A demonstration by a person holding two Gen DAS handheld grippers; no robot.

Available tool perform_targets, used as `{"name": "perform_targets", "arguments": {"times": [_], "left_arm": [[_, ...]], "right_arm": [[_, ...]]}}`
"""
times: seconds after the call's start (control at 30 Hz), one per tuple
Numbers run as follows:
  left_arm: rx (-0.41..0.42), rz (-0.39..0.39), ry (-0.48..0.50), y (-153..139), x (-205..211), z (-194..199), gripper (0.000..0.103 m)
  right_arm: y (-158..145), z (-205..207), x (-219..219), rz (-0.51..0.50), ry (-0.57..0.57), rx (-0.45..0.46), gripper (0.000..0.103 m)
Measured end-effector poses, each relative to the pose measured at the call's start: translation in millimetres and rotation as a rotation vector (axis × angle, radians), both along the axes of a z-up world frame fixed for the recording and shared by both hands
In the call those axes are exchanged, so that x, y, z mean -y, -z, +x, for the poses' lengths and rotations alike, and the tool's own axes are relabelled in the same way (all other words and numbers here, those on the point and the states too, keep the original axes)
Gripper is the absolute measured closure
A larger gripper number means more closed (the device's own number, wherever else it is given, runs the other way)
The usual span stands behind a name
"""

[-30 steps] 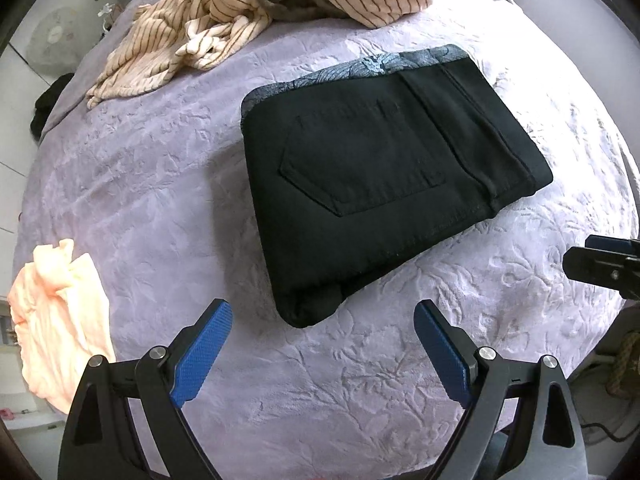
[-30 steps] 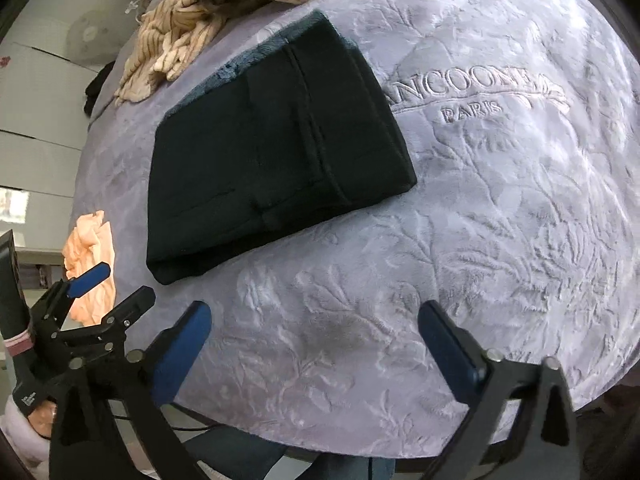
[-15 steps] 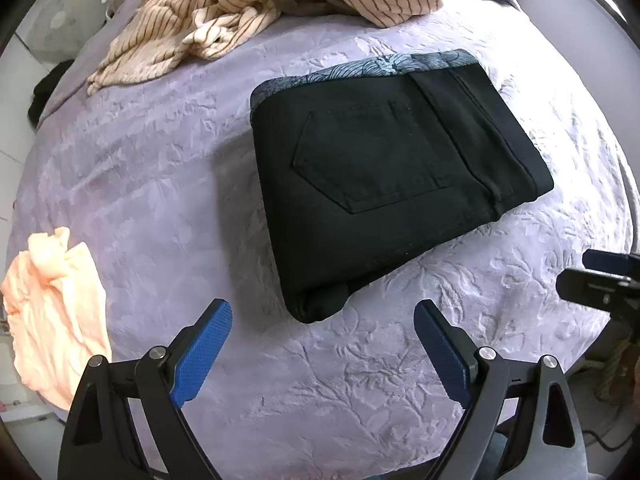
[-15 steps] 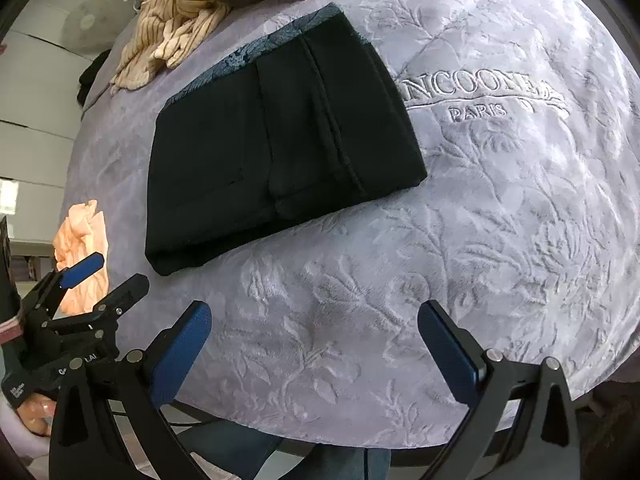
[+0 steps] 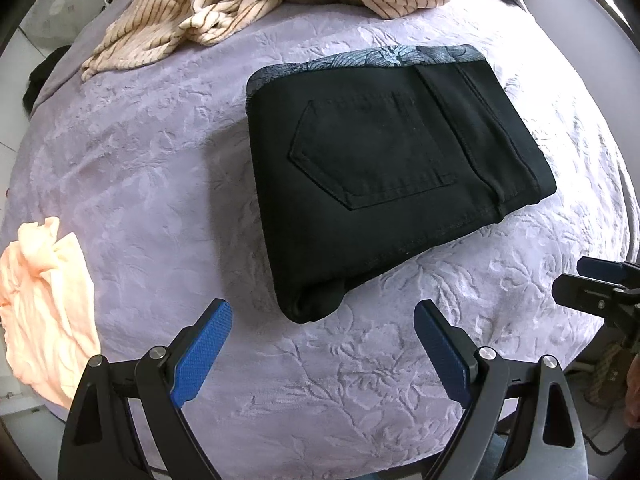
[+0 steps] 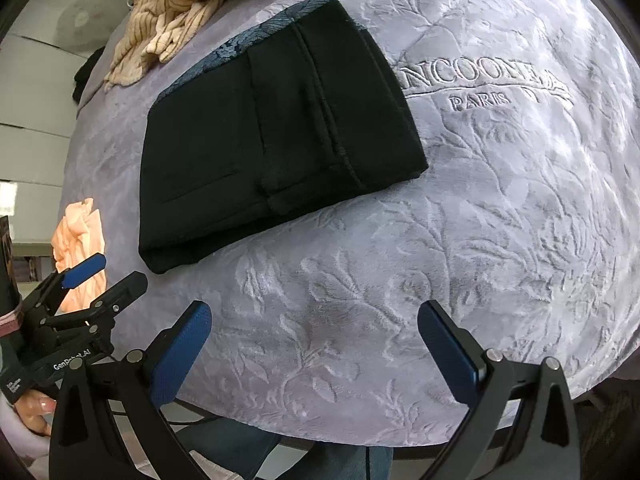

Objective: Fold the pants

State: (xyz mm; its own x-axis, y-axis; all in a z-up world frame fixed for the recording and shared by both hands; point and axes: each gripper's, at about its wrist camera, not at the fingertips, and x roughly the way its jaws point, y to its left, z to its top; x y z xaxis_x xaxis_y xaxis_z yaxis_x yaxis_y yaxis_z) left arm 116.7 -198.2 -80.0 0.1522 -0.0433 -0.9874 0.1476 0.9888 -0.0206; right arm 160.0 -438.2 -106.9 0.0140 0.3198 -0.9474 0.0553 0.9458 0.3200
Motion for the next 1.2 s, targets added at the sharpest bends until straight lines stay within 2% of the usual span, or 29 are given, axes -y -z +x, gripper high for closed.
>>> {"name": "perform_targets", "arguments": {"times": [0.23, 0.53, 0.63, 0.8, 0.9, 1.0, 1.07, 1.2], "left_arm": [[-0.006, 0.009, -0.012, 4.2, 0.6, 7.0, 0.010], [-0.004, 0.037, -0.072, 11.5, -10.7, 31.5, 0.010], [-0.005, 0.024, -0.091, 15.2, -17.8, 44.1, 0.010], [-0.018, -0.067, -0.088, 22.2, -31.0, 67.2, 0.010], [-0.005, -0.100, -0.076, 27.5, -36.9, 78.4, 0.010], [0.008, -0.187, -0.073, 33.9, -42.1, 87.1, 0.010], [0.018, -0.216, -0.065, 39.4, -42.7, 90.9, 0.010], [0.016, -0.307, -0.058, 54.9, -42.1, 98.2, 0.010]], "right_arm": [[4.5, 8.1, 9.2, -0.004, 0.003, -0.008, 0.000], [6.6, 31.2, 33.7, -0.016, -0.007, -0.002, 0.000], [7.7, 41.2, 42.5, -0.020, -0.015, -0.003, 0.000], [13.0, 59.4, 53.6, 0.001, -0.053, 0.001, 0.000], [19.0, 72.8, 58.9, 0.052, -0.078, 0.012, 0.000], [27.9, 85.5, 61.7, 0.089, -0.114, 0.018, 0.000], [35.3, 95.7, 62.2, 0.125, -0.136, 0.022, 0.000], [48.7, 115.9, 63.0, 0.211, -0.135, 0.032, 0.000]]}}
